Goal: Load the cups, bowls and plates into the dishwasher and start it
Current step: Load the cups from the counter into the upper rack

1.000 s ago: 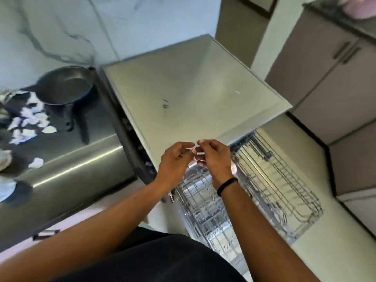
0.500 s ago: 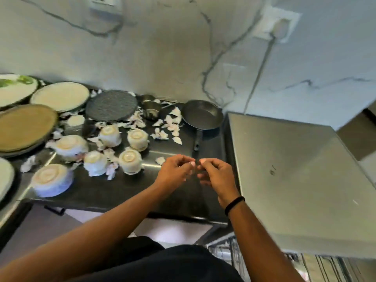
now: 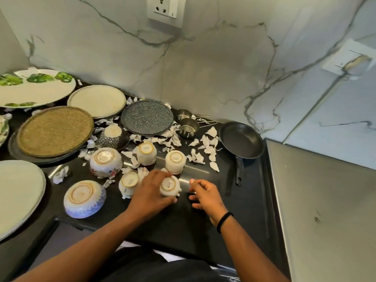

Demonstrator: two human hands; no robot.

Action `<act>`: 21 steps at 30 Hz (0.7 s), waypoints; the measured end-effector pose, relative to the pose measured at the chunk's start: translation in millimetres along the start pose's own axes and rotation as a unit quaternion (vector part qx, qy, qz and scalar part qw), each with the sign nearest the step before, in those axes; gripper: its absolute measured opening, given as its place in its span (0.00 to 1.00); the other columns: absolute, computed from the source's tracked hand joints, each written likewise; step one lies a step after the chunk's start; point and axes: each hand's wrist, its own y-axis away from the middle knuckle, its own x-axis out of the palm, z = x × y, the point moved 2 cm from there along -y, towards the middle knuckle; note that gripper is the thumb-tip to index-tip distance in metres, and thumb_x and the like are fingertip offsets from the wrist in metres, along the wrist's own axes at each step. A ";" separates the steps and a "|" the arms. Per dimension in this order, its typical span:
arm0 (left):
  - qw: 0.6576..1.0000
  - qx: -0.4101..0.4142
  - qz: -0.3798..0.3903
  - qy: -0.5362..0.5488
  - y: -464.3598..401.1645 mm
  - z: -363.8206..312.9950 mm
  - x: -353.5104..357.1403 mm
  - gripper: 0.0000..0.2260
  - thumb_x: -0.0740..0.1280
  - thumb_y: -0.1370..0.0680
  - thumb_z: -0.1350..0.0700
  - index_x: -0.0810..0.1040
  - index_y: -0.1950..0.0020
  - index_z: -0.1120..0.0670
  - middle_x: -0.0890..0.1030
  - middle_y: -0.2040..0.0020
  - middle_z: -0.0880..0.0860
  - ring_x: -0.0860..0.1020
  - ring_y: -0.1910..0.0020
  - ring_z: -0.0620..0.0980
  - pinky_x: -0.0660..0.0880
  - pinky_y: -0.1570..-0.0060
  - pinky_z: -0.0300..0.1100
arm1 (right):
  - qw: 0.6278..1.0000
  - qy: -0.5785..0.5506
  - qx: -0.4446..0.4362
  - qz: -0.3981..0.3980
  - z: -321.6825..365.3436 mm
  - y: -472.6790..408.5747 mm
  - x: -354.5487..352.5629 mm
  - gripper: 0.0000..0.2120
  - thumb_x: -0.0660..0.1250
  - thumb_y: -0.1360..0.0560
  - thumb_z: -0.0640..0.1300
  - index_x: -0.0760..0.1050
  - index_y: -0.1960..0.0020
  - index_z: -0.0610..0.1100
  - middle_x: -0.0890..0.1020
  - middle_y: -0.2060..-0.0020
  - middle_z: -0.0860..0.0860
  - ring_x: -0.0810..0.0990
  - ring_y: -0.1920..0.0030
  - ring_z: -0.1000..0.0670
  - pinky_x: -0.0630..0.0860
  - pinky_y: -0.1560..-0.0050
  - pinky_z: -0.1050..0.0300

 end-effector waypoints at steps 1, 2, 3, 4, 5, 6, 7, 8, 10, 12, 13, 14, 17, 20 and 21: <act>1.000 0.002 0.013 0.002 0.1 1.3 3.7 0.34 0.80 0.33 0.48 0.70 0.30 0.44 0.70 0.33 0.45 0.69 0.34 0.44 0.69 0.35 0.42 | 1.000 -0.002 0.006 0.001 -1.3 -0.6 2.2 0.11 0.65 0.19 0.54 0.79 0.45 0.48 0.82 0.49 0.49 0.80 0.53 0.52 0.79 0.51 0.54; 1.000 0.005 0.019 0.003 0.0 2.8 7.4 0.36 0.79 0.32 0.49 0.68 0.28 0.45 0.69 0.32 0.45 0.69 0.33 0.45 0.69 0.35 0.41 | 1.000 -0.004 0.010 0.000 -2.7 -1.5 3.8 0.11 0.65 0.19 0.54 0.79 0.46 0.48 0.82 0.50 0.49 0.79 0.54 0.52 0.78 0.51 0.54; 1.000 0.004 0.022 0.000 -1.4 4.7 10.2 0.37 0.79 0.32 0.50 0.67 0.26 0.45 0.69 0.31 0.46 0.69 0.32 0.45 0.69 0.35 0.41 | 1.000 -0.007 0.014 -0.001 -3.5 -2.8 4.9 0.10 0.65 0.19 0.54 0.79 0.47 0.48 0.82 0.50 0.49 0.78 0.54 0.53 0.78 0.51 0.54; 1.000 0.005 0.019 -0.006 -2.3 5.3 11.7 0.37 0.78 0.31 0.51 0.66 0.25 0.45 0.69 0.31 0.46 0.70 0.32 0.46 0.69 0.36 0.40 | 1.000 -0.009 0.016 -0.003 -4.3 -3.6 5.0 0.10 0.65 0.19 0.53 0.80 0.48 0.48 0.82 0.50 0.49 0.78 0.54 0.53 0.78 0.51 0.54; 1.000 0.004 0.014 -0.009 -3.8 6.3 12.7 0.37 0.78 0.30 0.51 0.65 0.24 0.46 0.69 0.30 0.47 0.70 0.32 0.46 0.70 0.37 0.40 | 1.000 -0.010 0.017 -0.005 -5.0 -4.9 4.8 0.10 0.65 0.19 0.53 0.80 0.48 0.49 0.82 0.50 0.49 0.78 0.54 0.53 0.78 0.52 0.55; 1.000 0.005 0.007 -0.010 -5.1 6.8 12.8 0.37 0.78 0.30 0.51 0.66 0.24 0.46 0.70 0.31 0.47 0.71 0.32 0.47 0.70 0.38 0.40 | 1.000 -0.011 0.017 -0.009 -5.5 -6.5 4.5 0.10 0.65 0.19 0.53 0.80 0.48 0.49 0.83 0.49 0.48 0.79 0.55 0.52 0.78 0.53 0.55; 1.000 0.007 0.003 -0.008 -6.0 6.1 12.4 0.36 0.78 0.30 0.52 0.67 0.25 0.46 0.71 0.32 0.48 0.72 0.34 0.47 0.70 0.39 0.40 | 1.000 -0.015 0.016 -0.017 -6.1 -7.4 3.7 0.10 0.66 0.20 0.53 0.81 0.47 0.48 0.83 0.49 0.48 0.80 0.55 0.52 0.78 0.54 0.55; 1.000 0.009 -0.001 -0.001 -6.2 5.3 12.3 0.36 0.78 0.31 0.52 0.68 0.26 0.46 0.73 0.33 0.48 0.73 0.35 0.47 0.71 0.39 0.40 | 0.999 -0.024 0.012 -0.027 -6.7 -7.6 2.9 0.09 0.67 0.20 0.53 0.81 0.47 0.48 0.84 0.49 0.48 0.80 0.56 0.52 0.78 0.56 0.55; 1.000 0.018 -0.014 0.018 -5.6 1.4 10.6 0.35 0.79 0.32 0.52 0.70 0.28 0.46 0.74 0.36 0.47 0.74 0.37 0.46 0.71 0.40 0.40 | 0.998 -0.051 -0.005 -0.043 -5.7 -6.0 0.4 0.09 0.67 0.20 0.51 0.81 0.47 0.47 0.84 0.50 0.47 0.81 0.58 0.51 0.78 0.58 0.56; 0.998 0.034 -0.040 0.045 -6.0 -6.4 10.1 0.34 0.80 0.33 0.50 0.71 0.30 0.46 0.75 0.38 0.46 0.74 0.39 0.44 0.73 0.42 0.41 | 0.995 -0.082 -0.019 -0.055 -2.6 -1.9 -4.6 0.09 0.66 0.20 0.49 0.81 0.46 0.45 0.85 0.50 0.45 0.82 0.58 0.51 0.79 0.58 0.54; 0.996 0.036 -0.051 0.065 -6.2 -11.6 10.8 0.34 0.80 0.33 0.49 0.71 0.30 0.46 0.75 0.39 0.46 0.74 0.40 0.43 0.72 0.42 0.41 | 0.993 -0.096 -0.024 -0.060 -1.0 1.0 -8.2 0.10 0.66 0.19 0.49 0.81 0.46 0.44 0.85 0.50 0.45 0.82 0.58 0.50 0.80 0.58 0.54; 0.994 0.032 -0.058 0.090 -6.2 -17.9 11.6 0.34 0.80 0.33 0.49 0.70 0.30 0.46 0.75 0.38 0.46 0.73 0.40 0.43 0.72 0.42 0.41 | 0.992 -0.108 -0.028 -0.063 0.8 4.3 -12.0 0.10 0.66 0.19 0.48 0.81 0.45 0.43 0.85 0.49 0.44 0.82 0.58 0.50 0.80 0.57 0.54; 0.982 0.018 -0.034 0.183 -11.3 -44.8 26.6 0.29 0.78 0.30 0.50 0.72 0.32 0.43 0.75 0.35 0.45 0.73 0.38 0.44 0.73 0.41 0.42 | 0.982 -0.164 -0.045 -0.083 2.3 21.1 -31.5 0.12 0.65 0.19 0.48 0.82 0.44 0.40 0.85 0.50 0.42 0.83 0.57 0.47 0.82 0.56 0.50; 0.961 0.013 0.022 0.274 -13.4 -77.0 54.1 0.21 0.75 0.31 0.43 0.75 0.39 0.38 0.79 0.41 0.46 0.78 0.42 0.46 0.80 0.46 0.49 | 0.973 -0.186 -0.060 -0.122 -3.5 43.7 -57.1 0.11 0.66 0.19 0.46 0.83 0.47 0.39 0.86 0.53 0.41 0.84 0.57 0.48 0.83 0.55 0.50; 0.957 0.015 0.041 0.286 -12.7 -89.9 65.1 0.20 0.75 0.30 0.43 0.76 0.40 0.39 0.80 0.43 0.46 0.80 0.44 0.46 0.80 0.47 0.49 | 0.970 -0.184 -0.068 -0.143 -8.8 51.4 -68.0 0.10 0.67 0.20 0.45 0.83 0.49 0.39 0.85 0.53 0.40 0.85 0.56 0.47 0.83 0.55 0.51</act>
